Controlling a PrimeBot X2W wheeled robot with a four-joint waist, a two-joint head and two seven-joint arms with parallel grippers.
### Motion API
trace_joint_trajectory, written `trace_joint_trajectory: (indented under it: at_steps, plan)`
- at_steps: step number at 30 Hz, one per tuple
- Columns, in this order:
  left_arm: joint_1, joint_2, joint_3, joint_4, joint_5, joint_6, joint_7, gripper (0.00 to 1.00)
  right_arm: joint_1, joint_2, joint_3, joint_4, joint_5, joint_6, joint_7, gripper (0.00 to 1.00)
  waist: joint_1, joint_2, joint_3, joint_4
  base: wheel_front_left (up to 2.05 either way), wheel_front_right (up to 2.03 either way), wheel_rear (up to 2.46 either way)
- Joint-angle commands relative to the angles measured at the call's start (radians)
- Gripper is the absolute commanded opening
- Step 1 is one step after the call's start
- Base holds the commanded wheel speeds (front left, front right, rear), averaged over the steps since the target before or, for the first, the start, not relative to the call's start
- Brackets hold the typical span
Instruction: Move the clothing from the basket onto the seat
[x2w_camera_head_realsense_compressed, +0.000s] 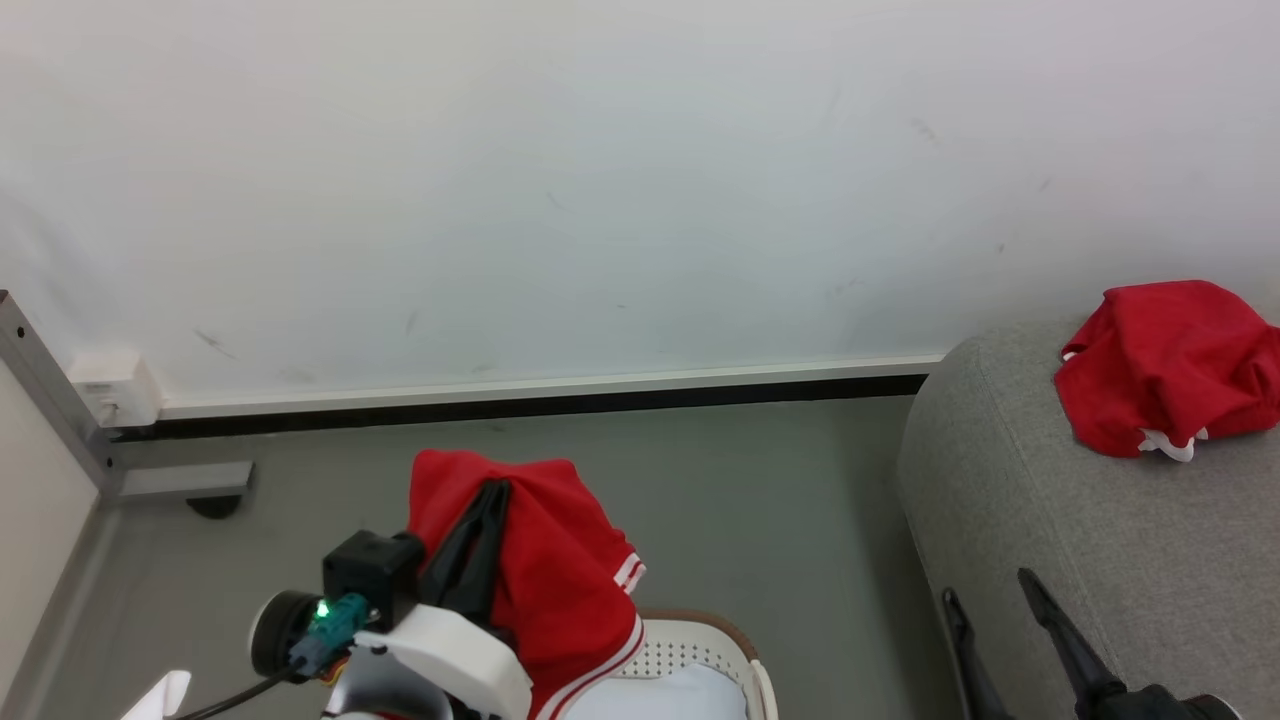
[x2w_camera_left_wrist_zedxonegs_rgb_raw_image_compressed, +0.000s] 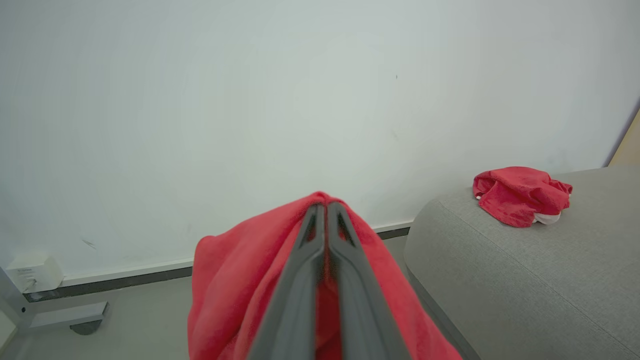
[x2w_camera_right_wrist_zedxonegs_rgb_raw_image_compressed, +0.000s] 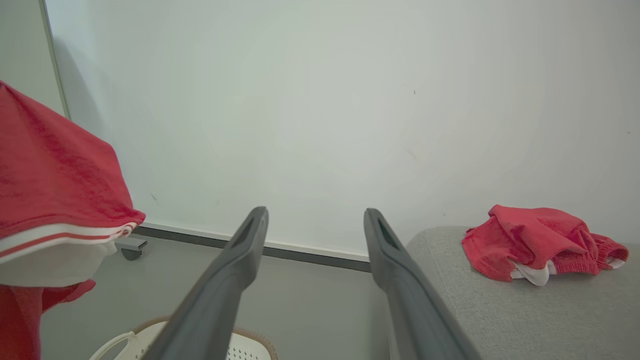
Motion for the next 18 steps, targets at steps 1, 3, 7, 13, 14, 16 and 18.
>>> trace_joint_trajectory:
  at_steps: [1,3,7,13,14,16,18]
  plan:
    - [0.013,0.007,-0.002,-0.02,-0.005,0.002,0.006,0.0,0.01,-0.013,0.02,-0.005,0.013,-0.003,0.001,1.0,0.0003,-0.0001,-0.001,-0.002,0.0,0.0,0.0]
    - [0.019,0.014,-0.009,-0.042,-0.002,0.003,0.02,0.0,-0.004,-0.036,0.07,-0.008,0.032,-0.003,0.001,1.0,0.0003,-0.0001,-0.002,-0.003,0.0,0.0,0.0]
    - [0.018,0.017,-0.025,-0.072,0.003,-0.003,0.044,0.0,-0.067,-0.101,0.2,-0.013,0.064,-0.003,0.001,1.0,0.0003,-0.0001,-0.001,-0.006,0.0,0.0,0.0]
    - [-0.009,0.007,-0.066,-0.096,0.013,-0.02,0.062,0.0,-0.233,-0.189,0.442,0.037,0.137,-0.003,0.006,1.0,0.0003,-0.0001,-0.001,-0.009,0.0,0.0,0.0]
    - [-0.013,0.005,-0.074,-0.098,0.013,-0.026,0.067,0.0,-0.268,-0.202,0.482,0.049,0.147,-0.003,0.005,1.0,0.0003,-0.0001,-0.001,-0.009,0.0,0.0,0.0]
    - [-0.021,-0.003,-0.094,-0.101,0.013,-0.039,0.075,0.0,-0.335,-0.222,0.551,0.077,0.168,-0.003,0.005,1.0,0.0003,-0.0001,-0.001,-0.007,0.0,0.0,0.0]
    - [-0.031,-0.008,-0.117,-0.103,0.015,-0.056,0.085,0.0,-0.398,-0.235,0.616,0.108,0.188,-0.003,0.005,1.0,0.0003,-0.0001,0.0,-0.002,0.0,0.0,0.0]
